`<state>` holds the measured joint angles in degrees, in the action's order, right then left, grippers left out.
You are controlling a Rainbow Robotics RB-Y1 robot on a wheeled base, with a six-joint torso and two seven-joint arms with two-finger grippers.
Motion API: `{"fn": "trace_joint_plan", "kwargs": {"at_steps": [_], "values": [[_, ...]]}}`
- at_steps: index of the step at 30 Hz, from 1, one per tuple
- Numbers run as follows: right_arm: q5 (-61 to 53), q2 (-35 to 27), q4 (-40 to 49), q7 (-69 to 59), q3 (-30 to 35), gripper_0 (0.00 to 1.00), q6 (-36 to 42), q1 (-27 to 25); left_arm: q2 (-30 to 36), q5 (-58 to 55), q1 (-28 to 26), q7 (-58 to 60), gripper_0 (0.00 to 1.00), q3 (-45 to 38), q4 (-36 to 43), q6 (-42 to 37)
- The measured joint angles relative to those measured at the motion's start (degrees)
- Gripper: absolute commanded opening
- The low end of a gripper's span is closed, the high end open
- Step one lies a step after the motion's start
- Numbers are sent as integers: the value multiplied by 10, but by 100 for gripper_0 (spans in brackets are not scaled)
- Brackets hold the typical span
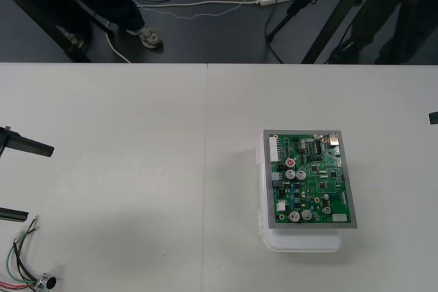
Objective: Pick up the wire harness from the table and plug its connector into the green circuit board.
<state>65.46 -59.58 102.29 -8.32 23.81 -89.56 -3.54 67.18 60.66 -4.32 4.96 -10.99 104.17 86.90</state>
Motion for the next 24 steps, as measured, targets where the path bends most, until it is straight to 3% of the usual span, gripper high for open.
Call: {"fn": "trace_joint_plan", "kwargs": {"at_steps": [24], "values": [[0,0,0,0,0,100,0,0,0,0,0,0,100,0,0,0]]}}
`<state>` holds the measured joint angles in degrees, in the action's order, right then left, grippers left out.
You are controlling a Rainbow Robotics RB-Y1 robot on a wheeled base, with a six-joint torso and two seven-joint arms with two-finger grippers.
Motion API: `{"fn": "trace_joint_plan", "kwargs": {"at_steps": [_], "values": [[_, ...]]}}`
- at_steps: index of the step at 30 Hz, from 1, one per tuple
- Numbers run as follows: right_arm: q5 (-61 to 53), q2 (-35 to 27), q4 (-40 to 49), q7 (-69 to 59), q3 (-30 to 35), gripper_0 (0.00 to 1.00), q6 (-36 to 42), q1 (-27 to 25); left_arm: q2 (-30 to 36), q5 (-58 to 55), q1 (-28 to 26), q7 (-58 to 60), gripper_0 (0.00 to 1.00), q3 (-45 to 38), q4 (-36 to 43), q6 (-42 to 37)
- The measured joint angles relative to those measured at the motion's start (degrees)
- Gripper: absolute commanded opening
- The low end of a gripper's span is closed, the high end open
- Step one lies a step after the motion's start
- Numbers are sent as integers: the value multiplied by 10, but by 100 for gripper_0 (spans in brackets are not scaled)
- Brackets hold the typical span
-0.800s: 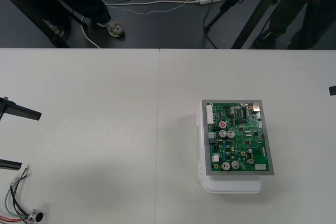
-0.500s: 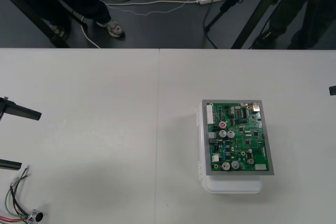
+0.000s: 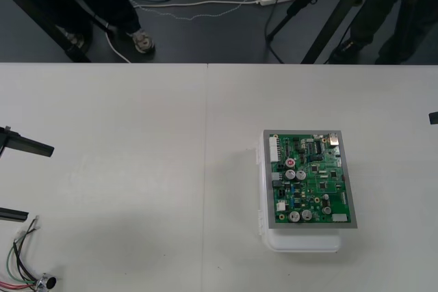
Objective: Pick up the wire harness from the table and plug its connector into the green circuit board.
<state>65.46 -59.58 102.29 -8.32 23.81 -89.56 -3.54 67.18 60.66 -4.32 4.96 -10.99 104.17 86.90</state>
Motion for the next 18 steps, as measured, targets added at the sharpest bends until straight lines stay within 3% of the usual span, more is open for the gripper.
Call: {"fn": "trace_joint_plan", "kwargs": {"at_steps": [18], "values": [[0,0,0,0,0,100,0,0,0,0,0,0,100,0,0,0]]}}
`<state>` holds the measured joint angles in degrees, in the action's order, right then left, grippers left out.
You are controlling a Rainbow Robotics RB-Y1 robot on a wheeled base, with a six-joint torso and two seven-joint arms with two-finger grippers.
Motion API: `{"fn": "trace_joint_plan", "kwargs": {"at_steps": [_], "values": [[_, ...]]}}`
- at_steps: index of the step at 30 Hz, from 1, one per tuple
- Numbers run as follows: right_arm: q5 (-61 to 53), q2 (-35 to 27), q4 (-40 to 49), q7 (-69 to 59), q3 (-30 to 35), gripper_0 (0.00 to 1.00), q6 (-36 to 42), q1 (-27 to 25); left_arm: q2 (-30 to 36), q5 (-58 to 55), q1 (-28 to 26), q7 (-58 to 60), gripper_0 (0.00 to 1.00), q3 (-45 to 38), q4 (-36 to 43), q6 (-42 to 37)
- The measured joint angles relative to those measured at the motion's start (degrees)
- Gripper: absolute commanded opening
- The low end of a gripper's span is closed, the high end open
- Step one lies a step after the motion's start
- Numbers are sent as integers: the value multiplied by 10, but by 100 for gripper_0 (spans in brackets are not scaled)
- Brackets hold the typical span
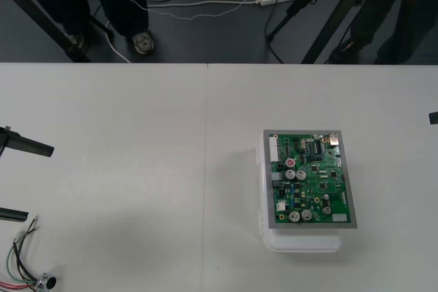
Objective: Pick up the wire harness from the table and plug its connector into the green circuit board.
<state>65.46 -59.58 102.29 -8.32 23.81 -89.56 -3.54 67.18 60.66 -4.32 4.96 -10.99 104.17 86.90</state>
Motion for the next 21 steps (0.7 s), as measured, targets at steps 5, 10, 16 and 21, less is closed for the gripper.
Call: {"fn": "trace_joint_plan", "kwargs": {"at_steps": [5,10,16,21], "values": [[0,0,0,0,0,100,0,0,0,0,0,0,100,0,0,0],[0,0,0,0,0,100,0,0,0,0,0,0,100,0,0,0],[0,0,0,0,0,100,0,0,0,0,0,0,100,0,0,0],[0,0,0,0,0,100,0,0,0,0,0,0,100,0,0,0]]}}
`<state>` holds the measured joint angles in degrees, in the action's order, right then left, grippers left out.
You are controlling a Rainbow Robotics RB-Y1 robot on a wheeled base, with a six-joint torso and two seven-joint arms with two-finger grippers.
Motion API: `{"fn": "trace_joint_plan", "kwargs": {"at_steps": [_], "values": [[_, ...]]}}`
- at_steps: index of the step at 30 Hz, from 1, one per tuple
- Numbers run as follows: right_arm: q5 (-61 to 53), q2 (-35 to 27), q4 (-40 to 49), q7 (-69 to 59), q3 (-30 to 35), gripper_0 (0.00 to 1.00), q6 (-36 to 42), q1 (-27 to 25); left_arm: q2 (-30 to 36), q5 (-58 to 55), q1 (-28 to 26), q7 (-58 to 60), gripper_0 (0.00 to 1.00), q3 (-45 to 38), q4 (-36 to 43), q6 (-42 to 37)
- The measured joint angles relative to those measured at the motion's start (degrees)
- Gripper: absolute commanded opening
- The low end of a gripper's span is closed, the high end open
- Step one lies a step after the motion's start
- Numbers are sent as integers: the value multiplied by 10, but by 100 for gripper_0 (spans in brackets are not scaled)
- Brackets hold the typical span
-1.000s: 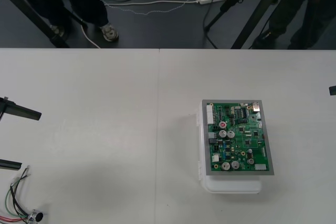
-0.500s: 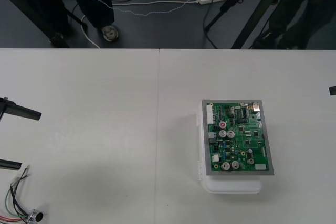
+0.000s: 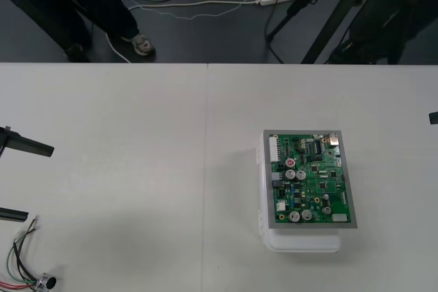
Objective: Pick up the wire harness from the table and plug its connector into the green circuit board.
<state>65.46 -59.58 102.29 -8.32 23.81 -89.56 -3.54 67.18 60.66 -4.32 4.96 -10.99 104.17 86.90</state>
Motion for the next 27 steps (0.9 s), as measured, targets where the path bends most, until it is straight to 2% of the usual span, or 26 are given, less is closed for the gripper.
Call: {"fn": "trace_joint_plan", "kwargs": {"at_steps": [27], "values": [[0,0,0,0,0,100,0,0,0,0,0,0,100,0,0,0]]}}
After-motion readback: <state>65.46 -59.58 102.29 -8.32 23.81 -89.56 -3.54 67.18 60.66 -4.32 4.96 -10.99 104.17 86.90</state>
